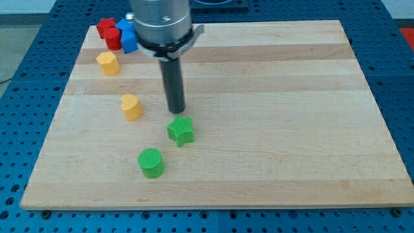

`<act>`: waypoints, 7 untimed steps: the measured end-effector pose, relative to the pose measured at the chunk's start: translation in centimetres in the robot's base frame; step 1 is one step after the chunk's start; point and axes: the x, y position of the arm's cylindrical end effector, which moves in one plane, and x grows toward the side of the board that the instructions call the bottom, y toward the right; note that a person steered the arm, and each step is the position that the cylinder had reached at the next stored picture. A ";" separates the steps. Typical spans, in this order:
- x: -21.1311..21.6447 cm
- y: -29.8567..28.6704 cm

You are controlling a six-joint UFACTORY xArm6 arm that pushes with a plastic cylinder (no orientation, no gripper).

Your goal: Move the green star right to the green circle

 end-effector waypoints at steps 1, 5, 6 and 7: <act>3.9 0.0; 2.2 5.8; 5.0 6.3; 7.7 6.0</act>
